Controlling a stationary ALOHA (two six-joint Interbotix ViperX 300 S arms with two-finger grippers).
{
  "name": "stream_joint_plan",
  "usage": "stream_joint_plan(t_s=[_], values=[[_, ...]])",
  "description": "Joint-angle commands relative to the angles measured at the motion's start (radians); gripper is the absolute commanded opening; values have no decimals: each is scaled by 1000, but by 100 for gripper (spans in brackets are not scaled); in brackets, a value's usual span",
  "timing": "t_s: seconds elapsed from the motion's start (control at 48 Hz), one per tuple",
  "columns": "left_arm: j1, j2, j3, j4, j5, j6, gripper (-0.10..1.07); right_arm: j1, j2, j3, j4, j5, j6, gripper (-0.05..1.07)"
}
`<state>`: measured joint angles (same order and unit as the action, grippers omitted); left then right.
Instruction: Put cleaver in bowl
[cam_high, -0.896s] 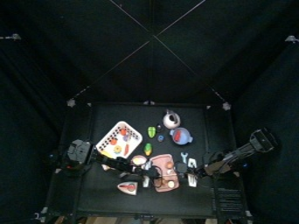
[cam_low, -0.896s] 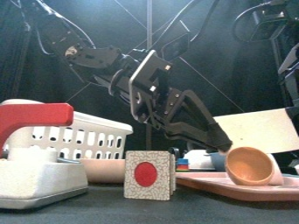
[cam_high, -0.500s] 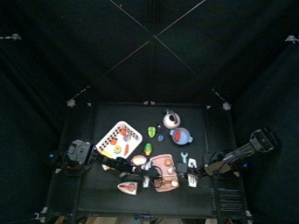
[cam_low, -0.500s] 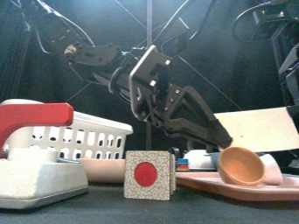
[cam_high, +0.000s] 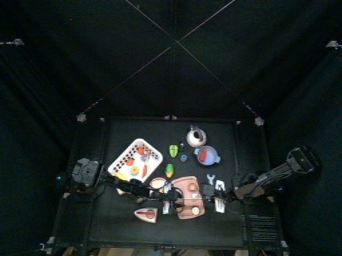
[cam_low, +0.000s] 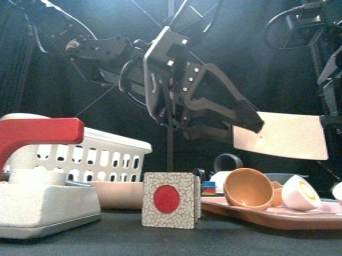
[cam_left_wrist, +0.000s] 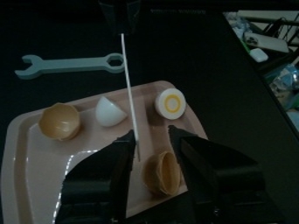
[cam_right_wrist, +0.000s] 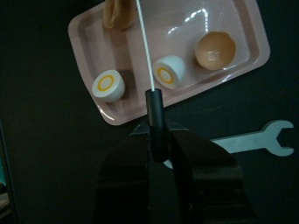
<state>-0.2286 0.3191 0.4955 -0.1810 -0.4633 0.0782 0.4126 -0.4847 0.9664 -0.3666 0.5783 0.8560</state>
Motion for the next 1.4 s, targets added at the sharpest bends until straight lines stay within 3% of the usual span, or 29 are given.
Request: stream_joint_plan(t_s=[0.0, 0.104, 0.271, 0.479, 0.708, 1.021, 1.375], values=[[-6, -52, 12, 0, -72, -2, 80, -9, -25, -5, 5, 3, 3, 41], [-5, -84, 63, -2, -150, 0, 80, -15, -44, 0, 12, 9, 5, 41], [-5, -143, 140, -25, -193, -2, 80, -46, -87, 15, 20, 26, 25, 41], [-3, -233, 230, -107, -247, 8, 80, -133, -141, 35, 17, 80, 80, 41], [-21, -278, 333, -115, -365, 5, 80, -247, -201, 35, -31, 170, 127, 41], [-44, -275, 347, -106, -391, 9, 80, -439, -268, 49, -58, 265, 133, 41], [-38, -261, 339, -107, -394, 9, 80, -620, -252, 141, -63, 227, 124, 42]])
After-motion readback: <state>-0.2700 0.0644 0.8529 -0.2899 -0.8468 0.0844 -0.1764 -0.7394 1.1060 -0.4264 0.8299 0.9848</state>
